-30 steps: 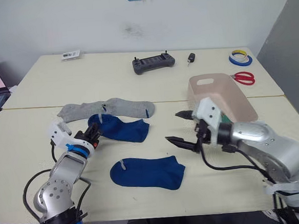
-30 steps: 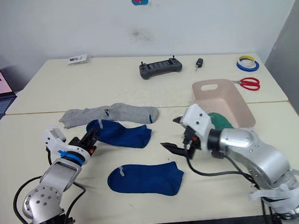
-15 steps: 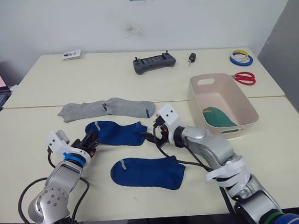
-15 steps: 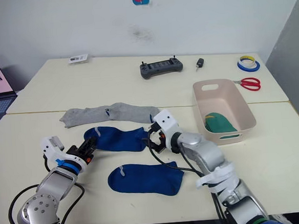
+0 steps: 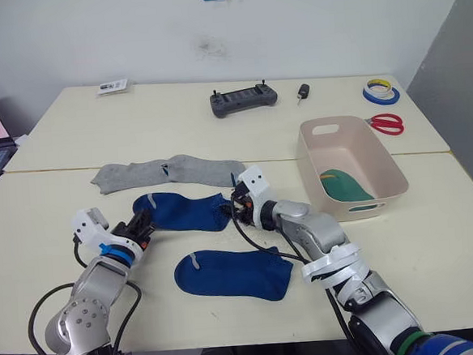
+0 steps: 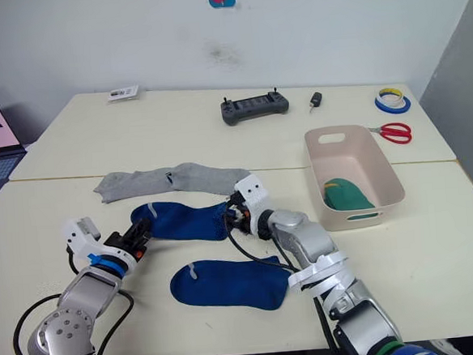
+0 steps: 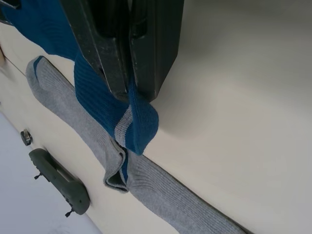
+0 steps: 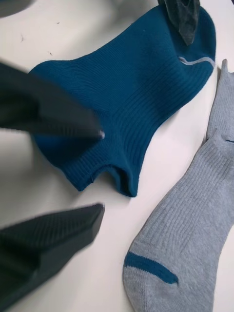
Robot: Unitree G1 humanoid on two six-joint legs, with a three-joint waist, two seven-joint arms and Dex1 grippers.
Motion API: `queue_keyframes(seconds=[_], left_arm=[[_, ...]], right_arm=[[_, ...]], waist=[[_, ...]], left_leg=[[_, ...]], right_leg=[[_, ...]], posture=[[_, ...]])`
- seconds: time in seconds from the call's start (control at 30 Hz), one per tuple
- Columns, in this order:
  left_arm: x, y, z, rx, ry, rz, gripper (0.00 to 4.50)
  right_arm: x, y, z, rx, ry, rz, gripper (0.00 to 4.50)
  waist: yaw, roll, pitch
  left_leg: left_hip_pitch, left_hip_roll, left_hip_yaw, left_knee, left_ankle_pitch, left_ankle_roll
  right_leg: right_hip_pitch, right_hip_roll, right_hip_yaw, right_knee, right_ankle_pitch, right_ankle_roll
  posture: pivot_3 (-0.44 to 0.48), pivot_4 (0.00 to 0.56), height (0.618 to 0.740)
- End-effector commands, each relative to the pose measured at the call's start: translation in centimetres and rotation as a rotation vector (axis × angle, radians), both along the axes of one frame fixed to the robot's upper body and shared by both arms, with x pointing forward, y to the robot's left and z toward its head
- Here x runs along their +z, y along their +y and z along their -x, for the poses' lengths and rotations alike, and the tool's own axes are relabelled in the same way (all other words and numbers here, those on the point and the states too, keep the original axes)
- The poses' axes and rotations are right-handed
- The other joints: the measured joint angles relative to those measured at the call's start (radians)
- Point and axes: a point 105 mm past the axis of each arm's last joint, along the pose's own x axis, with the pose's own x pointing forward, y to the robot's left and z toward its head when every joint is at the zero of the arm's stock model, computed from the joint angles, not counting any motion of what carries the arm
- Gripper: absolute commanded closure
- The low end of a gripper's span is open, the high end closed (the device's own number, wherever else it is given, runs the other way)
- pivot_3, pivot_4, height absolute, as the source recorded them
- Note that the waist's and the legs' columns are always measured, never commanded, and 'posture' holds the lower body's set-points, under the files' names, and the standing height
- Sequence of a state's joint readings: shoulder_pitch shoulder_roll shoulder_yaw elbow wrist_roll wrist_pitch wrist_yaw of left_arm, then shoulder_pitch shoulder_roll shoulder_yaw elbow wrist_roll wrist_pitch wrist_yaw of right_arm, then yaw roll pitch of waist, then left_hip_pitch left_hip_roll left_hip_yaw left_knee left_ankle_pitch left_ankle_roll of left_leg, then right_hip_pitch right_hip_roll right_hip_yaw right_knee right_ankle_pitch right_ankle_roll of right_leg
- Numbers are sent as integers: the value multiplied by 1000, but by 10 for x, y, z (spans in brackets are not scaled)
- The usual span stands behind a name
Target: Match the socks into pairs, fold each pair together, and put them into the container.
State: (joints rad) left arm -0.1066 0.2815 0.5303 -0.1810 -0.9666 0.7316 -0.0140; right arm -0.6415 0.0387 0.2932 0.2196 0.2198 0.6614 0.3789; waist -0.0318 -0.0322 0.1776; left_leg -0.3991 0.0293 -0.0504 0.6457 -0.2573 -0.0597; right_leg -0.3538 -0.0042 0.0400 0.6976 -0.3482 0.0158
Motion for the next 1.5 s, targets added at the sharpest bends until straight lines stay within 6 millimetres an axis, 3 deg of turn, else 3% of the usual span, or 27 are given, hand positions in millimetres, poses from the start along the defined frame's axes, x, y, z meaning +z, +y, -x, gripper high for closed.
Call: queue_keyframes(seconds=[0.03,0.1,0.23,0.33,0.6,0.77,0.93,1.17,1.27,1.5], left_arm=[[1,5,3,6,-13,-21,4500],[2,6,3,11,-20,-29,4500],[7,10,6,2,-61,-68,4500],[8,14,12,-28,-67,-137,3870],[8,47,36,-166,-30,-302,1491],[9,45,33,-328,3,-324,13],[13,40,2,-344,-9,-442,13],[12,21,-26,-358,-20,-557,13],[11,14,-29,-380,-13,-552,586],[7,16,-25,-360,41,-509,2705]], right_arm=[[13,6,2,21,-34,-46,3865],[13,6,3,24,-32,-47,4470],[13,6,5,26,-33,-49,4470],[13,6,6,28,-37,-47,4500],[16,-2,10,22,-64,-41,4500],[16,-9,13,20,-76,-30,4500],[17,-12,14,18,-79,-22,4500],[18,-13,14,16,-84,-17,4500],[18,-13,15,15,-86,-16,4500],[19,-12,14,14,-91,-16,4500]], waist=[[0,0,0],[0,0,0],[0,0,0],[-2,0,0],[-2,2,1],[-1,2,2],[0,2,1],[-4,2,1],[-5,2,1],[-4,2,1]], left_leg=[[0,0,0,0,0,0],[0,0,0,0,0,0],[0,0,0,0,0,0],[0,0,0,-1,0,0],[0,0,0,-1,0,1],[0,0,-1,-2,-1,2],[0,0,-1,-2,-1,2],[-1,0,0,-3,-1,2],[-1,0,0,-3,-1,2],[-1,0,0,-2,-2,3]], right_leg=[[0,0,0,0,0,0],[0,0,0,0,0,0],[0,0,0,0,0,0],[0,0,0,0,0,0],[-1,0,0,0,0,0],[-1,0,0,0,0,0],[-1,0,-1,0,0,0],[-3,0,0,0,0,0],[-4,0,0,1,0,0],[-4,0,0,1,0,0]], posture=[[0,150,740],[0,150,740],[0,150,740],[0,150,740],[0,150,740],[0,150,740],[0,150,740],[0,150,740],[0,150,740],[0,150,740]])
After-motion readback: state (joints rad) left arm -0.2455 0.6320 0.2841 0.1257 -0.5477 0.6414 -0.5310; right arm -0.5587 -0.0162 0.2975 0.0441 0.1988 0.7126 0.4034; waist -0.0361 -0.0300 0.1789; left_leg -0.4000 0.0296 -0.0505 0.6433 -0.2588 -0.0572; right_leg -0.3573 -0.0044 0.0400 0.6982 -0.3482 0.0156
